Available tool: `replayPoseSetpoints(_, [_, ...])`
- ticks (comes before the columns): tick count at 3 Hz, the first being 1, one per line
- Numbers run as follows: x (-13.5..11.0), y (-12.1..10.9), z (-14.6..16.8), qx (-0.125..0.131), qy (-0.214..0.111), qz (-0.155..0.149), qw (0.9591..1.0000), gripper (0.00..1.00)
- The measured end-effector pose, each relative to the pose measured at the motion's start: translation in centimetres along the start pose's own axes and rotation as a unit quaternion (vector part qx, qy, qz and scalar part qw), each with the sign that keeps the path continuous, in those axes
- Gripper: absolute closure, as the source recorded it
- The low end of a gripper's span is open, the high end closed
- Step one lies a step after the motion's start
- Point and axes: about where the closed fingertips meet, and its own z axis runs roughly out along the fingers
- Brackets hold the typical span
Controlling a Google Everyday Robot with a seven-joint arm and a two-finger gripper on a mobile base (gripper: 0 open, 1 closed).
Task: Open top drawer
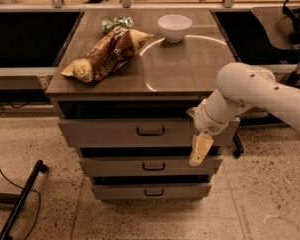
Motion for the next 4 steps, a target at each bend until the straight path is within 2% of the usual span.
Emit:
replayPoseSetpoints(1, [0.2,-0.7,1.3,-0.005,0.003,0.001,1.0000,0.10])
replayPoseSetpoints(2, [0.4,-0.1,1.3,-0.003,0.005,0.001,1.0000,0.30])
replayPoseSetpoints(4, [0.3,3.2,-0.7,0.004,-0.014,-0.001,0.9999,0.76])
